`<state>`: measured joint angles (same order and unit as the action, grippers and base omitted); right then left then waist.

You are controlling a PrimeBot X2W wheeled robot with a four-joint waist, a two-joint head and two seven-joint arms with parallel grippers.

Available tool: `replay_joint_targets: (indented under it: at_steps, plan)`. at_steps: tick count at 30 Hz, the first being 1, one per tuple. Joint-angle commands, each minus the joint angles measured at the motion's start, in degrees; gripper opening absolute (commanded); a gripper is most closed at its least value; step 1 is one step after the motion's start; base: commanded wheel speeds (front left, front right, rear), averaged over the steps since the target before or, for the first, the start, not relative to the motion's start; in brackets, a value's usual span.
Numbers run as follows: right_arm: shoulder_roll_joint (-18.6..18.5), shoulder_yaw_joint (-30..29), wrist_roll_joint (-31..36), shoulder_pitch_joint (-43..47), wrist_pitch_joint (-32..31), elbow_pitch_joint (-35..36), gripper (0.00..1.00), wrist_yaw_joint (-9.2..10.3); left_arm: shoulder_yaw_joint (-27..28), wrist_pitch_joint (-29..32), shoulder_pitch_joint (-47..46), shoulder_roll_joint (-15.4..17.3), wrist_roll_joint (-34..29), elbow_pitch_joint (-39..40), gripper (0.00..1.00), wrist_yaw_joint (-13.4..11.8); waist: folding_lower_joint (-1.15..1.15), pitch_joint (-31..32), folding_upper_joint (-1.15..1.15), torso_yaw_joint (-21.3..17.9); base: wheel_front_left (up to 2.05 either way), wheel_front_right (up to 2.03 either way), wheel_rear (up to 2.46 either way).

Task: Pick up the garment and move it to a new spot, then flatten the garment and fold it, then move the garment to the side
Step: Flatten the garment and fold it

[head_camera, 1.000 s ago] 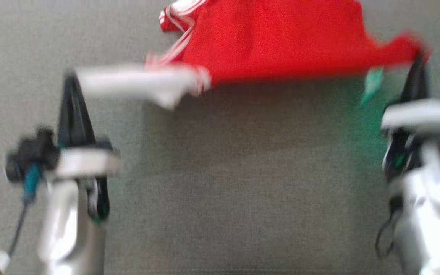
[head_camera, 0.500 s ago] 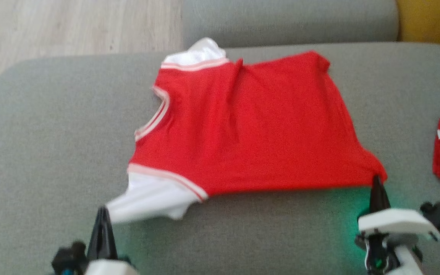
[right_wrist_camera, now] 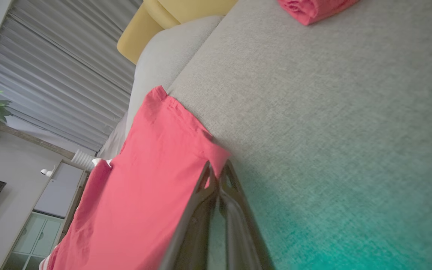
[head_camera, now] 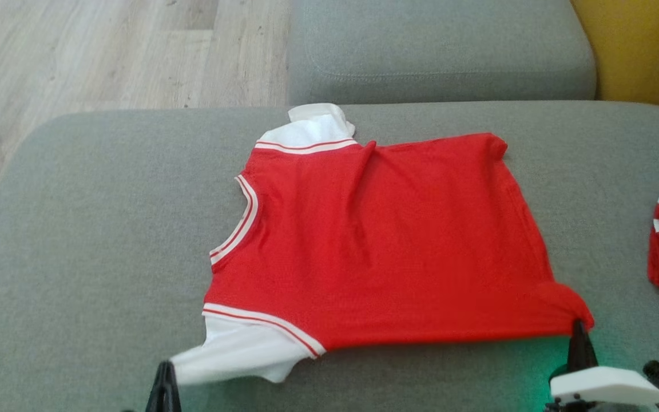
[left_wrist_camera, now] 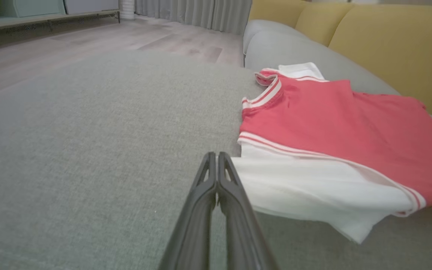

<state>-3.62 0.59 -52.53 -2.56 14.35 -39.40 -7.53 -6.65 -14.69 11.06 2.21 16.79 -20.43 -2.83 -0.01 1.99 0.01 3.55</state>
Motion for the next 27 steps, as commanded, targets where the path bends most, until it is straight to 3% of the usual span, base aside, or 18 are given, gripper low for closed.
replay_joint_targets:
  at_steps: [1,9,27]
  plan:
    - [-0.56,0.88,-0.17,-1.8,0.63,2.45,0.0,0.04,1.67,-0.3,-3.07,0.67,-0.22,2.96,0.0,-0.14,0.01,-0.44,-0.01,0.09,0.0,0.0,0.0]
    - [0.1,3.12,-2.13,-7.7,-0.6,5.77,0.0,0.04,1.37,-0.3,-13.0,0.67,-0.95,6.91,0.0,0.29,0.01,-3.58,-0.01,-0.18,0.0,0.0,0.0]
    - [0.64,4.98,1.73,-23.86,-0.15,-4.02,0.0,0.04,2.02,-0.3,-35.36,0.67,-5.17,-7.23,0.0,0.97,0.01,-12.39,-0.01,-2.4,0.0,0.0,0.0]
